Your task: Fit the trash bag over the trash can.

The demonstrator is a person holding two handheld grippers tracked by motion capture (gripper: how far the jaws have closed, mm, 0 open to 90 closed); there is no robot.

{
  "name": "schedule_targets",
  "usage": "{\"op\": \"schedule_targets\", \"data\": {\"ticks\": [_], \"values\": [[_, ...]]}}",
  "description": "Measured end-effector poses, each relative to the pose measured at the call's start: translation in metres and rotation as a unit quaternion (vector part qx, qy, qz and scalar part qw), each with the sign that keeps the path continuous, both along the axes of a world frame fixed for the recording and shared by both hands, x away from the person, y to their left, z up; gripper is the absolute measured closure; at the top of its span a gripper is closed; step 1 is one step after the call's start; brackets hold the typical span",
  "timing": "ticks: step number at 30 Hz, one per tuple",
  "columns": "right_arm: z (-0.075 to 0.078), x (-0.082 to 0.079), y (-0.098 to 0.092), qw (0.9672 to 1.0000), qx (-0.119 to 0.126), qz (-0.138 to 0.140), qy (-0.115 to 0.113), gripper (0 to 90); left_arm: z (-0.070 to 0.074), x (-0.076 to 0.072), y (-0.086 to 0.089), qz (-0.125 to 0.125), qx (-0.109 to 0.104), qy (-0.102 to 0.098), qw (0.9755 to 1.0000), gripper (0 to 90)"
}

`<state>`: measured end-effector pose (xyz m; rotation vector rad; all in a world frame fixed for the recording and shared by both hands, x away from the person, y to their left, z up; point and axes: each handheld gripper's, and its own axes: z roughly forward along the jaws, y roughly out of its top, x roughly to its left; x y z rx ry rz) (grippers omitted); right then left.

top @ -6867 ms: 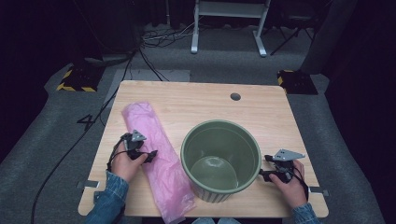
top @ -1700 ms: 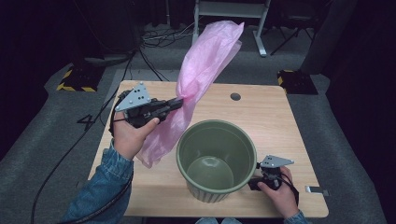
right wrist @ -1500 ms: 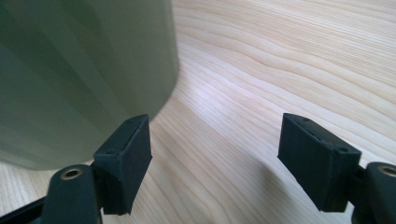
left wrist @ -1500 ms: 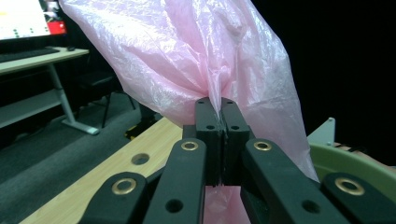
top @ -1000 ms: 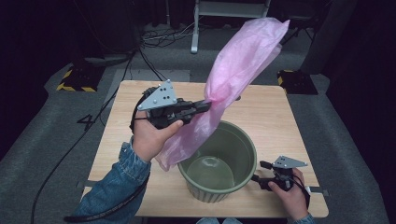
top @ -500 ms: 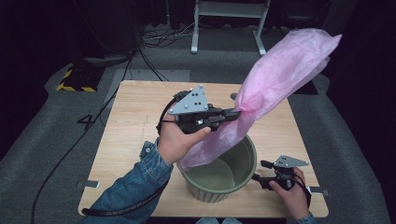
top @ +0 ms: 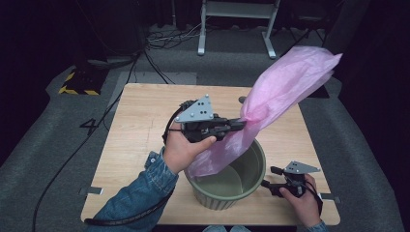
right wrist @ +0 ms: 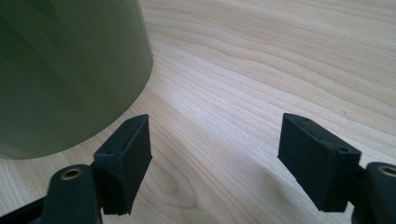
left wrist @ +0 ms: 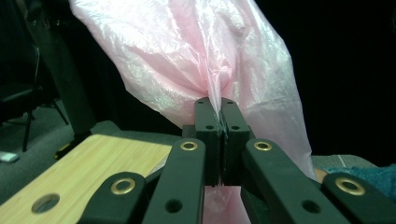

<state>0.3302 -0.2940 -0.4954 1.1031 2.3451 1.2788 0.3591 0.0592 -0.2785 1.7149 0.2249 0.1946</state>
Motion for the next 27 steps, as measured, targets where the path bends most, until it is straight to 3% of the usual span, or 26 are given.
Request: {"op": "schedule_targets", "data": {"ticks": [8, 19, 27], "values": [[-0.001, 0.0, 0.002, 1.0, 0.002, 0.001, 0.004, 25.7, -0.014, -0.005, 0.022, 0.01, 0.004, 0.018, 0.9998, 88.1], [0.0, 0.0, 0.0, 1.0, 0.008, 0.002, 0.006, 25.2, -0.028, -0.029, 0.047, 0.021, 0.049, 0.023, 0.9983, 87.4], [-0.001, 0.0, 0.004, 0.9999, 0.005, 0.005, 0.008, 25.0, -0.042, -0.044, 0.07, 0.037, 0.069, 0.028, 0.9966, 86.2]]}}
